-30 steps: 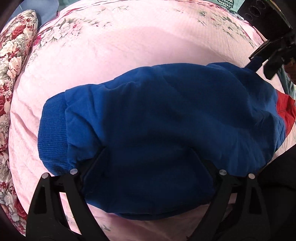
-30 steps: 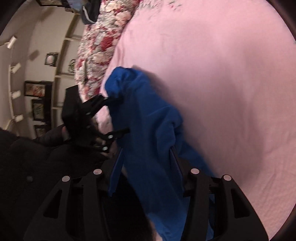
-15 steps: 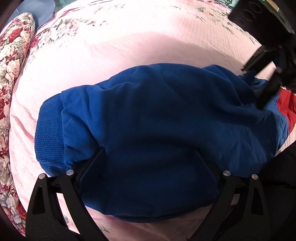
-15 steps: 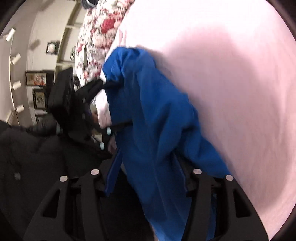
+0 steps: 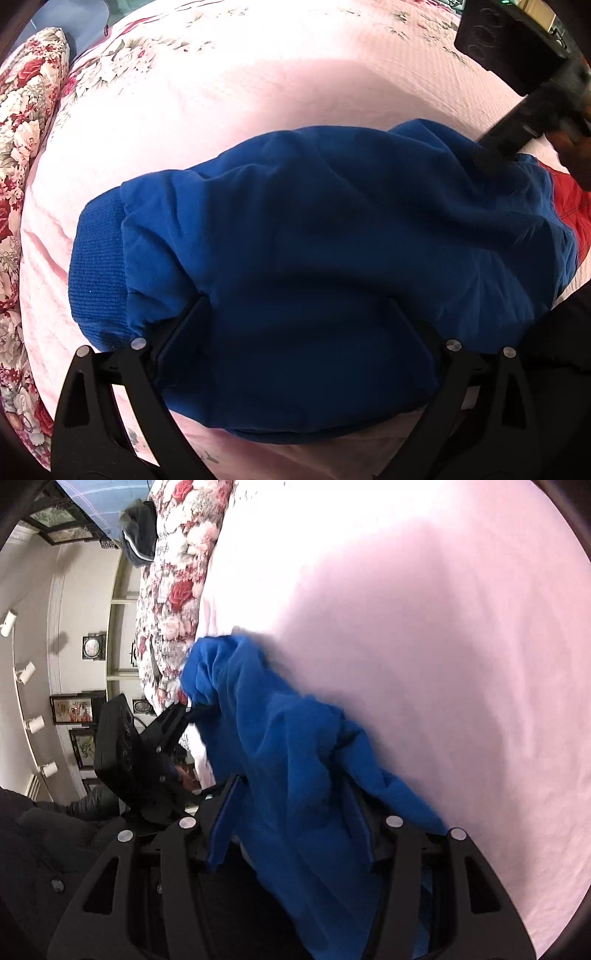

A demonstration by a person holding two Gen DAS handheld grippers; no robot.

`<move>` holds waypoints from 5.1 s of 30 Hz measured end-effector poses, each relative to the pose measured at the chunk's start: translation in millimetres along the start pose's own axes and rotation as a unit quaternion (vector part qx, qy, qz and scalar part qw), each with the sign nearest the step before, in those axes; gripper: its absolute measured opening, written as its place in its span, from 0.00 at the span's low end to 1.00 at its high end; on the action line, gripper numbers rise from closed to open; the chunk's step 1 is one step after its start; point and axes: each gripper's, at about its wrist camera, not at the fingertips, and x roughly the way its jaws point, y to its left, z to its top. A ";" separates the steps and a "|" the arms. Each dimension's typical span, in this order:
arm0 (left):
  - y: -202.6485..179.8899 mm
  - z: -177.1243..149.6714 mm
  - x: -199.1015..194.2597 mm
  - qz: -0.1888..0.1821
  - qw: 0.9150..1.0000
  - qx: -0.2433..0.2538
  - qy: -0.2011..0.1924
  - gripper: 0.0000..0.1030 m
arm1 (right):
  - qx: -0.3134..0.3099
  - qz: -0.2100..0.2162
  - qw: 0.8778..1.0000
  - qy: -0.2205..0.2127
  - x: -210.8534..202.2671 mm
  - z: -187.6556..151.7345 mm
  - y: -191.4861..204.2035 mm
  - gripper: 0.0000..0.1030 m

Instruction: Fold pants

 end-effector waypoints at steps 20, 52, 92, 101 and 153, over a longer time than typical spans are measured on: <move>-6.3 -0.3 4.1 0.005 1.000 0.006 -0.001 0.98 | 0.000 0.075 0.994 -0.083 2.8 32.2 -4.7 0.57; 109.6 -66.4 -45.2 0.044 0.991 -0.118 -0.047 0.74 | -0.137 -0.288 0.943 -0.090 67.9 -86.2 77.0 0.36; -167.5 29.0 7.5 0.003 0.997 0.066 0.027 0.96 | 0.305 -0.264 0.734 -0.546 -167.8 -387.2 -98.7 0.51; -158.3 29.8 3.1 0.005 0.998 0.055 0.015 0.95 | 0.303 -0.238 0.736 -0.556 -168.5 -387.4 -87.9 0.18; 179.6 -53.1 -86.4 0.051 0.967 -0.220 -0.119 0.95 | 0.104 -0.468 0.835 -0.271 -16.7 -141.6 49.3 0.34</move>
